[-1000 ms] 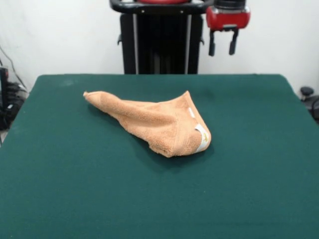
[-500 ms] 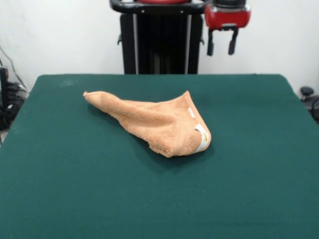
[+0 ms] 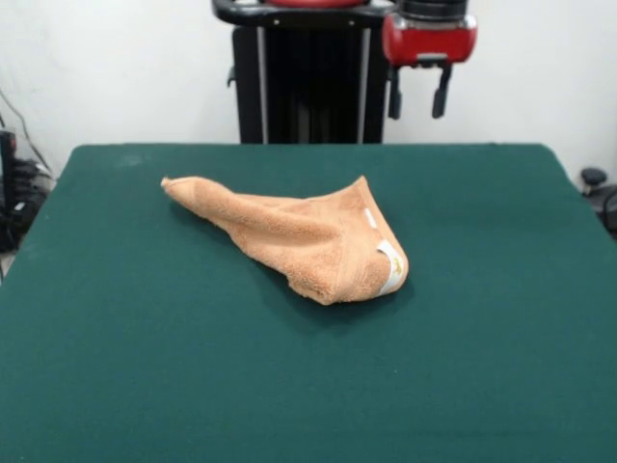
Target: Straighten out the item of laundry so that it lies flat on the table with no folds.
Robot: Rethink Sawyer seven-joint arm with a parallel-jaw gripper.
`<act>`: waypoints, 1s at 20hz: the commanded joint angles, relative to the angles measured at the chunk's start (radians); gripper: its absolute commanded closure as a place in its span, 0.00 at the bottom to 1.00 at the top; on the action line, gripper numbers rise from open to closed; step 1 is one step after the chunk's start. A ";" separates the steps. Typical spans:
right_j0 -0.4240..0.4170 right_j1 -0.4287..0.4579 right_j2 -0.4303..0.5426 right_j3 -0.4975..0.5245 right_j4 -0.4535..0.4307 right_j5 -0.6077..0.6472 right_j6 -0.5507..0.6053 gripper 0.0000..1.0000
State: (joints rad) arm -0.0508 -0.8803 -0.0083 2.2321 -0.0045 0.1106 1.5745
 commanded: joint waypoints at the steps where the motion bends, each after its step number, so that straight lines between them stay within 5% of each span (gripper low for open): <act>1: -0.032 0.093 0.050 -0.129 -0.002 0.069 0.108 0.00; 20: -0.158 0.316 0.110 -0.276 -0.099 -0.039 0.080 0.00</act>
State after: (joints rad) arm -0.2144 -0.6411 -0.0010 2.0474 -0.0631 0.1104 1.5745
